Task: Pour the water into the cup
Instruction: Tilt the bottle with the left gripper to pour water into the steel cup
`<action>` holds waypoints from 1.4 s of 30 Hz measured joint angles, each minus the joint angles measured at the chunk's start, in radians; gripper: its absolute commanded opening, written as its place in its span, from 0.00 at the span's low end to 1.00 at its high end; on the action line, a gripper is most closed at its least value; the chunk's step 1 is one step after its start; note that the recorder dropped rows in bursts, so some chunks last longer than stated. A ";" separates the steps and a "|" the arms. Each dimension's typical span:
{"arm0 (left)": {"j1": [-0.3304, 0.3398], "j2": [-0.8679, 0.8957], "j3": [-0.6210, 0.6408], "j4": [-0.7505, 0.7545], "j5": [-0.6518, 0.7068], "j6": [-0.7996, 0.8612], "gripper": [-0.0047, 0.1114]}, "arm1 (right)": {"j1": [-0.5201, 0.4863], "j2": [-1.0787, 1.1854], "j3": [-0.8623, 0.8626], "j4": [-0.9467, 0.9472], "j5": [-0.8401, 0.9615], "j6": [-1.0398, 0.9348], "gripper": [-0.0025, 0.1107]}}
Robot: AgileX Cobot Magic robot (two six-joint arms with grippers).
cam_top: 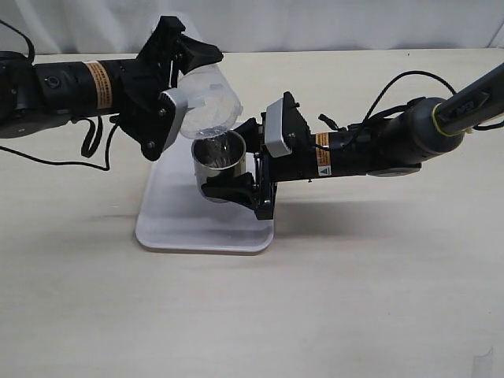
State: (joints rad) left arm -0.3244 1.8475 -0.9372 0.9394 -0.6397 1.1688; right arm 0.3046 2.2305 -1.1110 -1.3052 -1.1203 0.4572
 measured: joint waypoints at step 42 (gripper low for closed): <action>0.000 -0.002 -0.007 0.011 -0.059 0.118 0.04 | 0.000 0.000 0.000 0.002 0.022 0.000 0.06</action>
State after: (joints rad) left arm -0.3244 1.8453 -0.9444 0.9509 -0.6984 1.2869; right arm 0.3046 2.2305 -1.1110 -1.3033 -1.0979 0.4572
